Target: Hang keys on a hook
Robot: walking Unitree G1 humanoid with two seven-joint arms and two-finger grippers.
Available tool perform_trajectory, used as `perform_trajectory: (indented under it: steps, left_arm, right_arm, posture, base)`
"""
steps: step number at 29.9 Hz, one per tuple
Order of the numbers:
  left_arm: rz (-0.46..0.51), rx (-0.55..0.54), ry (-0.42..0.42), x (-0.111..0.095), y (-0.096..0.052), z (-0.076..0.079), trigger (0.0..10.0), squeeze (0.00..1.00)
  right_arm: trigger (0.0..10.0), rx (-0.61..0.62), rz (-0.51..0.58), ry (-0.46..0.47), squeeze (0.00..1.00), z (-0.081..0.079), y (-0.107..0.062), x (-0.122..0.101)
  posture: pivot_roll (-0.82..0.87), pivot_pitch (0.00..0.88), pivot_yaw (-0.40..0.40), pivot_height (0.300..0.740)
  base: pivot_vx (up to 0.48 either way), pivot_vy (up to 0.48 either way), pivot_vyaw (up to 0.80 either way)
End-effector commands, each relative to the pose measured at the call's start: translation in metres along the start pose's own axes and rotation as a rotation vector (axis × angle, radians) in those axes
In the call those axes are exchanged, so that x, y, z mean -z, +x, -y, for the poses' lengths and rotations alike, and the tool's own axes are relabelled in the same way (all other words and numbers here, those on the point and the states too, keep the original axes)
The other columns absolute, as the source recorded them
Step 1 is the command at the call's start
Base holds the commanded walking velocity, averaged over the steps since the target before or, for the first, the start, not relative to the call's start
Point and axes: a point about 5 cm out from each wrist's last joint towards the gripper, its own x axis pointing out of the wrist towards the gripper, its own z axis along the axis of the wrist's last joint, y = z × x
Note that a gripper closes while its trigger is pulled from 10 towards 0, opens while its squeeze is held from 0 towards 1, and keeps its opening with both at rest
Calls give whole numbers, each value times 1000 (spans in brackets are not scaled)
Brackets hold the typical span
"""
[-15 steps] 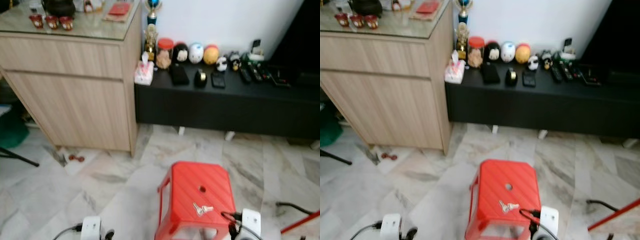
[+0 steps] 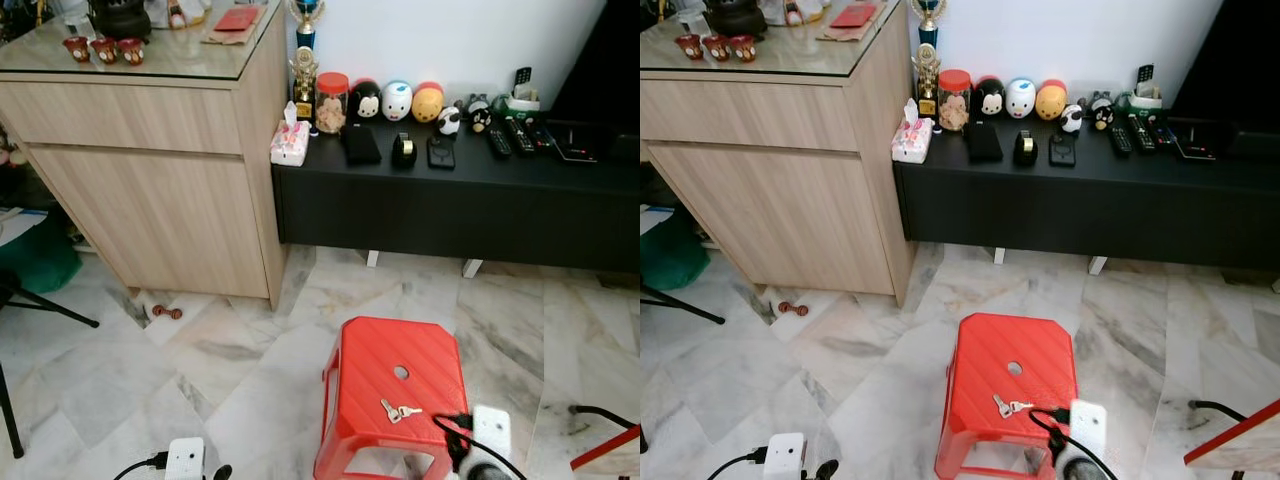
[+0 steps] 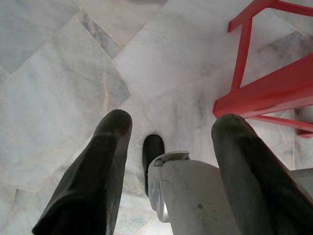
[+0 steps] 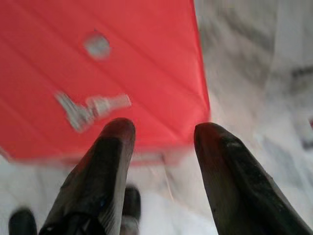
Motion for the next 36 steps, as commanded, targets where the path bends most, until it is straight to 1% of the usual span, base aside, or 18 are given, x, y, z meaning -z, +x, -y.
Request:
perform_trajectory:
  steps: [1,3,5,7,8,10,11,12,15,16,21,25,28,31,34,36]
  left_arm:
    - [-32,0,5,8,-3,-1,10000,0]
    - [-33,-1,6,9,-3,-1,10000,0]
    - [-34,0,7,9,-3,-1,10000,0]
    - [-35,1,9,9,-3,-1,10000,0]
    - [-35,2,10,10,-3,0,10000,0]
    - [-35,3,8,11,-4,0,10000,0]
    - [-38,3,10,11,-4,0,10000,0]
    - [-40,3,13,12,-4,0,10000,0]
    - [-40,5,16,12,-4,0,10000,0]
    - [-39,5,14,12,-4,0,10000,0]
    - [-39,7,16,12,-4,0,10000,0]
    - [-43,14,15,12,-4,2,10000,0]
    - [-41,1,11,11,-4,0,10000,0]
    - [-43,-10,7,11,-4,-3,10000,0]
    - [-42,-9,9,10,-3,-3,10000,0]
    - [-42,-10,9,10,-3,-3,10000,0]
  right_arm:
    - [10000,-37,93,-33,0,-4,3,-19]
    - [10000,-117,192,-74,0,-16,6,-40]
    - [10000,-155,250,-88,0,-23,7,-53]
    - [10000,-166,301,-107,0,-27,7,-64]
    - [10000,-167,346,-88,0,-29,7,-72]
    - [10000,-160,397,-79,0,-30,5,-80]
    - [10000,-156,475,-85,0,-32,2,-88]
    - [10000,-159,508,-107,0,-33,-1,-91]
    - [10000,-175,533,-141,0,-35,-4,-90]
    - [10000,-183,567,-153,0,-36,-8,-89]
    - [10000,-173,585,-141,0,-35,-11,-88]
    - [10000,-176,530,-154,0,-39,-7,-80]
    - [10000,-197,533,-143,0,-44,-7,-83]
    - [10000,-199,533,-146,0,-46,-8,-85]
    - [10000,-180,515,-157,0,-44,-6,-85]
    - [10000,-178,515,-160,0,-44,-6,-86]
  posture:
    - [163,72,-43,740]
    - [158,63,-45,740]
    - [160,58,-47,740]
    - [160,58,-47,740]
    - [162,53,-49,740]
    - [164,52,-49,740]
    - [164,49,-48,740]
    - [160,49,-48,740]
    - [162,48,-52,740]
    - [162,54,-52,740]
    - [149,66,-51,740]
    - [165,76,-51,740]
    - [161,78,-52,740]
    - [160,84,-51,740]
    - [162,90,-50,740]
    - [161,92,-50,731]
  base:
    - [0,0,0]
    - [0,0,0]
    - [0,0,0]
    - [0,0,0]
    - [0,0,0]
    - [0,0,0]
    - [0,0,0]
    - [0,0,0]
    - [0,0,0]
    - [0,0,0]
    - [0,0,0]
    - [0,0,0]
    - [0,0,0]
    - [0,0,0]
    - [0,0,0]
    - [0,0,0]
